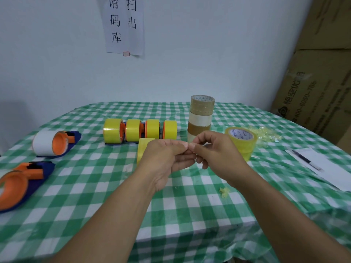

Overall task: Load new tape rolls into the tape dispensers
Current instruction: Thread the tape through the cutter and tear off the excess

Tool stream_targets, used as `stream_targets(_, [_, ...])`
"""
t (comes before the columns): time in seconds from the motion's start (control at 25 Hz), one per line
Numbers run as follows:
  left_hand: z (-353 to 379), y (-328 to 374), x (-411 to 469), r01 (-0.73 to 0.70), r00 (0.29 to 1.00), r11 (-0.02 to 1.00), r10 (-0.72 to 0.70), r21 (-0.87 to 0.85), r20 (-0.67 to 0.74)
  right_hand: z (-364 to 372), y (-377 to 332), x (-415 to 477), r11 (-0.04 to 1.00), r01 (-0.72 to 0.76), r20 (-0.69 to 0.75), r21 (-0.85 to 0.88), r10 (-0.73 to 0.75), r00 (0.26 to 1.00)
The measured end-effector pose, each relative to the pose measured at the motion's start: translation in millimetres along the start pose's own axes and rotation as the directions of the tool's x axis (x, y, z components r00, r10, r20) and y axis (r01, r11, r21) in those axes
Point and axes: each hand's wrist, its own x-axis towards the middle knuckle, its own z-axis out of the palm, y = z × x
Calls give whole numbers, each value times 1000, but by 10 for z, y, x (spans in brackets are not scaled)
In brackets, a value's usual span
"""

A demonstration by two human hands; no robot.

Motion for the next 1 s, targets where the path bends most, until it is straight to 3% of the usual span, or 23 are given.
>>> stream_targets(0.08, [-14,4,-39,54,999,993,-52,-102,14,-9,-13,-27,996,30,19,-79,-29,999])
stream_targets(0.2, [-24,-48,-98,79,996,990,-82,-115,-27,-76,-86,-51,984,32,151,-176,-5,988])
stream_targets(0.28, [-11,-86,-130,65,996,995,-70,-70,-61,-124,-126,-69,988,-41,221,-147,73,973])
stream_targets(0.48, [60,-126,-239,-41,995,990,52,134,-81,-150,-146,-215,986,-168,167,26,161,973])
stream_targets(0.64, [93,-106,-365,-51,997,991,58,126,-53,-203,-182,-344,996,-93,193,10,90,977])
stream_targets(0.8, [206,-174,-390,27,999,997,-30,-68,-32,-222,-196,-369,997,-50,111,-59,56,992])
stream_targets(0.92, [242,-235,-359,154,988,954,-150,-258,35,-204,-131,-358,980,-13,51,-198,23,998])
stream_targets(1.0, [224,-262,-332,218,975,921,-195,-323,102,-202,-68,-355,983,-17,28,-180,22,999])
